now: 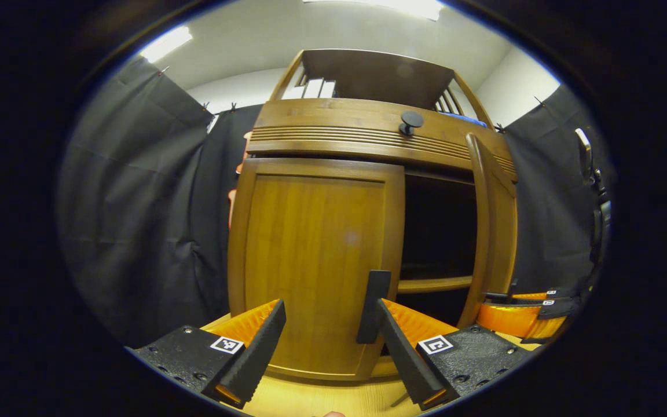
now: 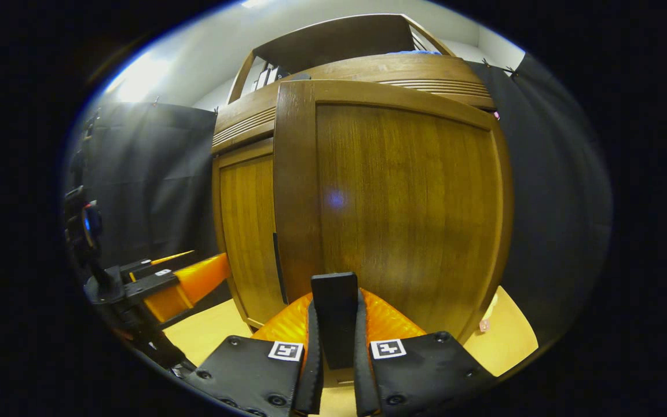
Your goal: Open the right door of the double-door shoe cabinet with the right hand, and open the left door with the left hand.
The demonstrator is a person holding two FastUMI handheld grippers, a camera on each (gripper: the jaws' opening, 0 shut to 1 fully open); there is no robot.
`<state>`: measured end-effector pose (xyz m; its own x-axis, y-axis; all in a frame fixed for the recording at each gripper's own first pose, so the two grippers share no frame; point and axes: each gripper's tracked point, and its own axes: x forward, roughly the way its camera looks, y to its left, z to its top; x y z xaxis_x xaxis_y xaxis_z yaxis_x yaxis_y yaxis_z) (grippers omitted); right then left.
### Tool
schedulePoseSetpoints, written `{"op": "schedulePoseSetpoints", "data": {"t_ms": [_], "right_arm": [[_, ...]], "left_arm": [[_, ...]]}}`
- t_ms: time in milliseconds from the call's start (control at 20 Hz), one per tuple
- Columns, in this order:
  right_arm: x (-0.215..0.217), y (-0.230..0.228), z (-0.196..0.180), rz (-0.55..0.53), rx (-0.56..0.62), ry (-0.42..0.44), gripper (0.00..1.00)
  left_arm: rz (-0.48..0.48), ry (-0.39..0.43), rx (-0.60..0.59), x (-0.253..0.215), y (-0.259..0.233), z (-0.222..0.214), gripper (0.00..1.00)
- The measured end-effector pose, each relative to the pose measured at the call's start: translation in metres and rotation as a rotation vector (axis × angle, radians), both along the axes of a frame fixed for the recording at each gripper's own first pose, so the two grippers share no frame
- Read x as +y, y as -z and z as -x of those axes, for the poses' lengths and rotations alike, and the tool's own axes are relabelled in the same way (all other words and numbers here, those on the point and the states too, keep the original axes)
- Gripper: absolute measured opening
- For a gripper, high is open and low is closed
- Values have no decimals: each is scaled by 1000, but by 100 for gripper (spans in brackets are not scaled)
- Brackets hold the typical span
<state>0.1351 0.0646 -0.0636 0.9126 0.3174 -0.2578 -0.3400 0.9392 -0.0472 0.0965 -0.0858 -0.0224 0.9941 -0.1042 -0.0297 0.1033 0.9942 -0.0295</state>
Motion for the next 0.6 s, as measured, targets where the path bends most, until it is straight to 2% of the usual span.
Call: {"op": "schedulePoseSetpoints", "data": {"t_ms": [100,150,200,250,500,550,600], "right_arm": [[-9,-2,10,-5,2,4,29],[-11,-4,14,-11,4,2,34],[-14,-5,19,-13,5,-4,34],[-19,-6,23,-17,6,-7,29],[-38,-12,36,-16,-7,17,34],[-41,-15,40,-21,-9,29,29],[-46,-17,43,-26,-13,43,29]], "left_arm": [[-1,26,5,-14,5,-6,92],[2,37,9,-21,9,-10,92],[5,48,13,-26,11,-15,92],[5,54,13,-31,12,-19,92],[3,52,17,-42,18,-37,92],[-1,52,20,-44,21,-43,92],[-4,52,23,-46,23,-46,92]]}}
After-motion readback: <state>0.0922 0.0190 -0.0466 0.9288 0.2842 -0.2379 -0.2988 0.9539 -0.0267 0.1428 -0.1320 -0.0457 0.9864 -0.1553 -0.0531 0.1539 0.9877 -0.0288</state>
